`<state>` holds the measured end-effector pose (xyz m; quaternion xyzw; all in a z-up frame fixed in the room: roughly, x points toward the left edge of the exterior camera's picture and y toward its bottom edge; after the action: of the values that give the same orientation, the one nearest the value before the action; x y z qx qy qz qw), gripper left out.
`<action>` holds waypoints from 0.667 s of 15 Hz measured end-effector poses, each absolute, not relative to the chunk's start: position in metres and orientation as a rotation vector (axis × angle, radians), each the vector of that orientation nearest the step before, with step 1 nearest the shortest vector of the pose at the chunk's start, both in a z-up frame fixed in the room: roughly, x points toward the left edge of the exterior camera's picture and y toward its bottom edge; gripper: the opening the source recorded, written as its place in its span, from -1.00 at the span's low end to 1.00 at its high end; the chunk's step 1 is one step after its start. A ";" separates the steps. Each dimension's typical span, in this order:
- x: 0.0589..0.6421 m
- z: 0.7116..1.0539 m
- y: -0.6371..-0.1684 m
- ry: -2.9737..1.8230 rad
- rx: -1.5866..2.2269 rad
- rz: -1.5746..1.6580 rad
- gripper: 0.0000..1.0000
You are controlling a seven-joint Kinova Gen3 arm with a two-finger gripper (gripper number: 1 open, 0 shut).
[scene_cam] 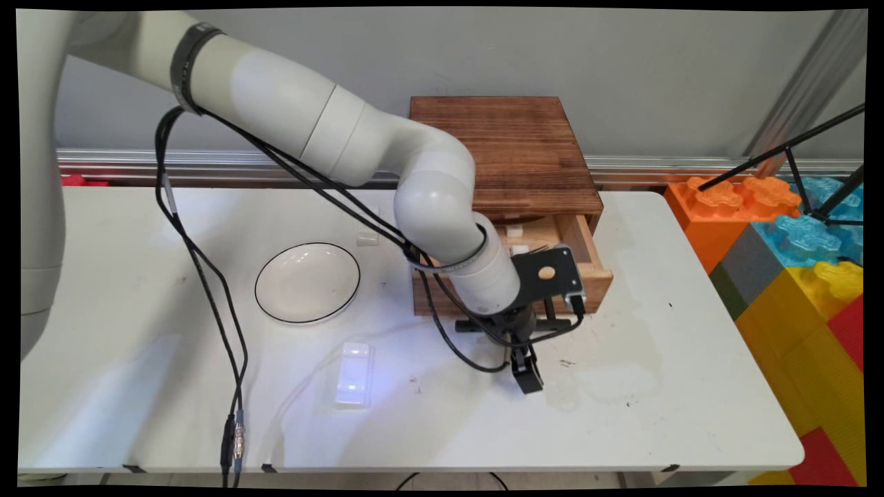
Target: Open the drawer
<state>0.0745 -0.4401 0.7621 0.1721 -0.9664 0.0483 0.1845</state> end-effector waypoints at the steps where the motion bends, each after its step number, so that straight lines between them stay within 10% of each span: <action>1: 0.073 0.763 -0.436 -2.722 0.482 0.125 1.00; 10: 0.065 0.773 -0.409 -2.705 0.453 0.068 1.00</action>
<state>0.0653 -0.4086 0.7726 0.1618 -0.9666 0.0244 0.1975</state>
